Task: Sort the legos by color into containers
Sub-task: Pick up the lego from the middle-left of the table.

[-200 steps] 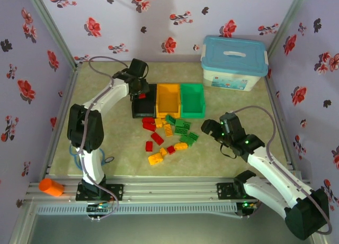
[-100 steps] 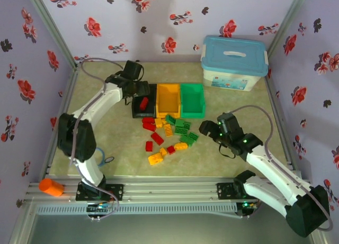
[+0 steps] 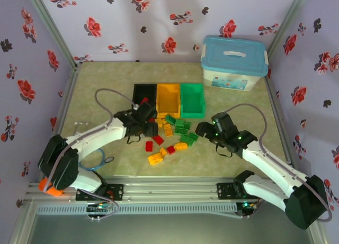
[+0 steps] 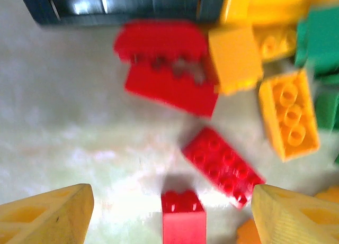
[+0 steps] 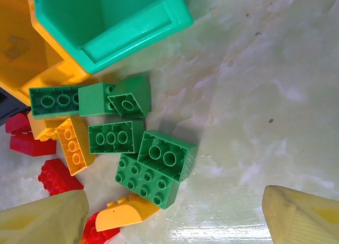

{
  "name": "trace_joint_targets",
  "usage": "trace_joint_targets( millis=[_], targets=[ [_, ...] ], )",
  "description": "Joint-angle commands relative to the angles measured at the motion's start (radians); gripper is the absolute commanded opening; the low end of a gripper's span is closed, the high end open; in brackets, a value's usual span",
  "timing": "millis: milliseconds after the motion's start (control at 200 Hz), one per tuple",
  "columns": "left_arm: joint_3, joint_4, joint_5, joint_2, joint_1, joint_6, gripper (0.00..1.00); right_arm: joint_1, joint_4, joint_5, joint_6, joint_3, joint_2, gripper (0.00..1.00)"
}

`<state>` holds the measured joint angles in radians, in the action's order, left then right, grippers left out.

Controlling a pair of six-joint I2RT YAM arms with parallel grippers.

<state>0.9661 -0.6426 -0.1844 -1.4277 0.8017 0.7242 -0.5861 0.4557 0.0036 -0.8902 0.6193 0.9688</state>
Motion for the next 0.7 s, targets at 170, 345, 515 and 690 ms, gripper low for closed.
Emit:
trace_joint_targets(
  millis=[170, 345, 515, 690],
  targets=[
    [-0.162, 0.027, 0.028, 0.085, 0.085, 0.13, 0.74, -0.032, -0.054, 0.012, 0.006, 0.032, 0.058, 0.85],
    [-0.196, 0.073, 0.038, 0.085, 0.093, 0.148, 0.68, -0.052, -0.063, 0.021, -0.001, 0.039, 0.083, 0.84],
    [-0.19, 0.119, 0.064, 0.058, 0.093, 0.151, 0.63, -0.065, -0.075, 0.024, -0.011, 0.035, 0.103, 0.84],
    [-0.184, 0.146, 0.074, 0.025, 0.094, 0.153, 0.62, -0.076, -0.075, 0.03, -0.015, 0.039, 0.109, 0.84]
  ],
)
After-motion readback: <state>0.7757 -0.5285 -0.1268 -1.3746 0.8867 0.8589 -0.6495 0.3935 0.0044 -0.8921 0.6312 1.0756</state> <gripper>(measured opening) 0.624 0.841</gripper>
